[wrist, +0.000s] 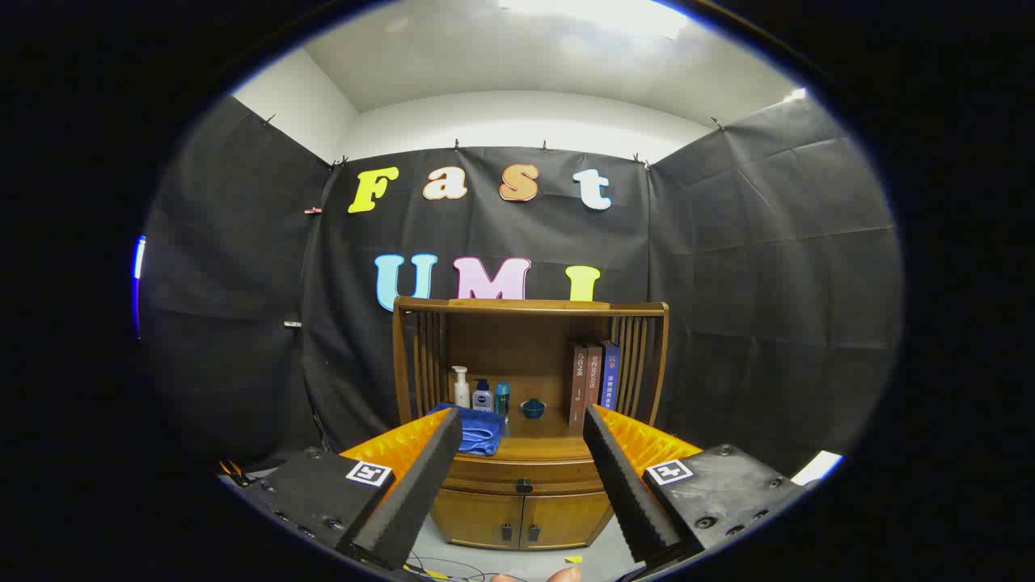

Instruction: Pull open the drawer, take out the items inside it, and place them on the countertop above the cabinet.

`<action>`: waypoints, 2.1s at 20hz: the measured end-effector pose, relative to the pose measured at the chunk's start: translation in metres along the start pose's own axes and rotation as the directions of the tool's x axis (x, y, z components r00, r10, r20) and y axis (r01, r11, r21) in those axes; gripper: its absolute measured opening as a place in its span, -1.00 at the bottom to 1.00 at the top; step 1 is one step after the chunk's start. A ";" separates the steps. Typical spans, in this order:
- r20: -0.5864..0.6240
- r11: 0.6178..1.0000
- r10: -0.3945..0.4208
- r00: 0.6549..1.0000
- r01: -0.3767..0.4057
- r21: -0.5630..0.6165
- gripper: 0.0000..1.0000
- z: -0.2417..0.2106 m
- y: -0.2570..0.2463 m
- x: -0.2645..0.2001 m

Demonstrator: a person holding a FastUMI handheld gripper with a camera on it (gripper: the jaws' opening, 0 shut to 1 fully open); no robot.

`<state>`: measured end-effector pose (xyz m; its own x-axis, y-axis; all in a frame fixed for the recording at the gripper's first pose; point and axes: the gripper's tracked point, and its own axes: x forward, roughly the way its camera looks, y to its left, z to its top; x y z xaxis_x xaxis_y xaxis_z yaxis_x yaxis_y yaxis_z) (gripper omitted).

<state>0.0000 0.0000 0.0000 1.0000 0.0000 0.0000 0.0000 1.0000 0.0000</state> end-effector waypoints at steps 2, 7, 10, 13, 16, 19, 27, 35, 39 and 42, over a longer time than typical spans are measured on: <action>0.007 1.000 -0.006 1.000 0.006 -0.003 0.97 0.002 0.001 -0.001; 0.008 1.000 -0.010 1.000 0.010 -0.012 0.97 0.004 -0.002 -0.002; 0.006 1.000 -0.010 1.000 0.010 -0.015 0.97 0.004 -0.002 -0.003; 0.009 1.000 -0.009 1.000 0.009 -0.016 0.97 0.006 0.000 -0.003; 0.011 1.000 -0.009 1.000 0.009 -0.019 0.97 0.006 0.001 -0.003; 0.011 1.000 -0.009 1.000 0.009 -0.019 0.97 0.006 0.002 -0.003; 0.016 1.000 -0.007 1.000 0.007 0.000 0.97 -0.003 0.003 0.002; 0.062 0.999 0.029 0.998 -0.028 -0.015 0.96 -0.057 0.022 0.044; 0.051 1.000 0.022 0.998 -0.020 -0.022 0.97 -0.099 0.028 0.071; 0.023 1.000 0.020 1.000 -0.019 -0.007 0.97 -0.140 0.029 0.094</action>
<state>0.0943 0.0294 -0.1405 0.9995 0.0196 0.0234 -0.0195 0.9998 -0.0065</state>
